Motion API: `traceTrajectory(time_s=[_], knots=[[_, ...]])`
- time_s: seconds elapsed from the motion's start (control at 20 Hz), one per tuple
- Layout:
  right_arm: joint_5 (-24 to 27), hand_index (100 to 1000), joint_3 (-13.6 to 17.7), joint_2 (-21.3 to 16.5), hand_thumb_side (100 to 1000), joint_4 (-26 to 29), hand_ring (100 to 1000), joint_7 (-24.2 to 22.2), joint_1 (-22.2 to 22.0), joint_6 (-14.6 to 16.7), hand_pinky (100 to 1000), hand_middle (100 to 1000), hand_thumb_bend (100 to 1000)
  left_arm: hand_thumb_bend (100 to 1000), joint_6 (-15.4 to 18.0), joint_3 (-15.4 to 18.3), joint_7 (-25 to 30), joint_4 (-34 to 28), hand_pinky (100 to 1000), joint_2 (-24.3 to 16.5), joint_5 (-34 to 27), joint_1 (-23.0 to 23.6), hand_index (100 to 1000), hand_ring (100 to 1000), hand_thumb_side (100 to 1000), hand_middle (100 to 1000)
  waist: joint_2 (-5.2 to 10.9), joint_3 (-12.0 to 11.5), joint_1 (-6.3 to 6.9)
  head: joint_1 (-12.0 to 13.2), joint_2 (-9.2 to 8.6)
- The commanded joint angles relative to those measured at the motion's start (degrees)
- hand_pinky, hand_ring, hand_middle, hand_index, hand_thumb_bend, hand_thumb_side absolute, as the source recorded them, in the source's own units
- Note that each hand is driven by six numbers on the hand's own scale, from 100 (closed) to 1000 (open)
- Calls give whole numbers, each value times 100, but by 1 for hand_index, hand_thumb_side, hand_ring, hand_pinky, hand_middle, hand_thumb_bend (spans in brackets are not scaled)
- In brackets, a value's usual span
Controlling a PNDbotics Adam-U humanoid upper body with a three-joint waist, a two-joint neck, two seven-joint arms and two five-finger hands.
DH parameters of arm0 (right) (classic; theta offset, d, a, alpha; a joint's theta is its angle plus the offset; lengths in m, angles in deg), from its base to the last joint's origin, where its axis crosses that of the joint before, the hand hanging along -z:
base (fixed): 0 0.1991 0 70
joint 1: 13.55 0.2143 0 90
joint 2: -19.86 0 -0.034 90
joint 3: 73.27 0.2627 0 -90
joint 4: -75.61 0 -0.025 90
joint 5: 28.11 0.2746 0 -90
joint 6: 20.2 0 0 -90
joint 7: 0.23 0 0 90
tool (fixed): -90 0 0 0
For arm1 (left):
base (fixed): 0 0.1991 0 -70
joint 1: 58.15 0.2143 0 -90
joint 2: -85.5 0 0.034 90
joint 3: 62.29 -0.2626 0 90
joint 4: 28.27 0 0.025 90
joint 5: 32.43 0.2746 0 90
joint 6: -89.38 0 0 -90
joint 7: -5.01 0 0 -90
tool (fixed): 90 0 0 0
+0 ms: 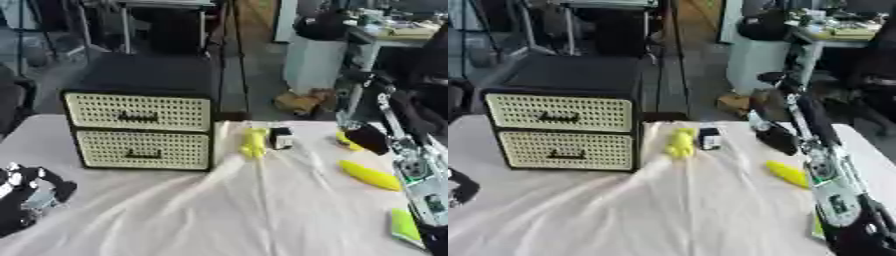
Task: Pick up objects from table and place into drawer.
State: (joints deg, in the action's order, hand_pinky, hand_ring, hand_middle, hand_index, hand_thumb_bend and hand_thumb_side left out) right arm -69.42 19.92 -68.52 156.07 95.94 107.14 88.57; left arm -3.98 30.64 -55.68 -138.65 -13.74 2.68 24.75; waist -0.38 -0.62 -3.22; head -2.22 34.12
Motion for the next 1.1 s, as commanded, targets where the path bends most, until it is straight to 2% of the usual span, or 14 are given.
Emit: traceTrajectory(time_s=[0.05,0.3,0.5,0.7,1.1], knots=[[-24,876,39,-86,534,39,854,-5,104,18,834,827,100,456,-19,-44,-3,14,100,-161,40,-157,705,100,1000,100,49,18,30,23,-22],[-24,876,24,-68,534,37,854,-15,109,28,834,828,100,462,-107,-228,-26,314,100,-207,122,-505,723,100,1000,100,56,32,29,43,-11],[-21,876,17,-56,534,31,854,-20,107,35,834,828,100,469,-176,-395,-70,701,100,-185,421,-915,733,100,1000,100,65,54,20,64,0],[-17,876,2,-36,533,22,854,-28,107,47,834,828,100,482,-207,-618,-140,1264,100,-108,918,-1404,756,100,1000,100,69,88,1,92,16],[0,876,-21,13,534,8,854,-46,100,70,834,828,100,495,-63,-964,-378,2319,100,227,1830,-2222,773,100,1000,100,82,149,-32,119,44]])
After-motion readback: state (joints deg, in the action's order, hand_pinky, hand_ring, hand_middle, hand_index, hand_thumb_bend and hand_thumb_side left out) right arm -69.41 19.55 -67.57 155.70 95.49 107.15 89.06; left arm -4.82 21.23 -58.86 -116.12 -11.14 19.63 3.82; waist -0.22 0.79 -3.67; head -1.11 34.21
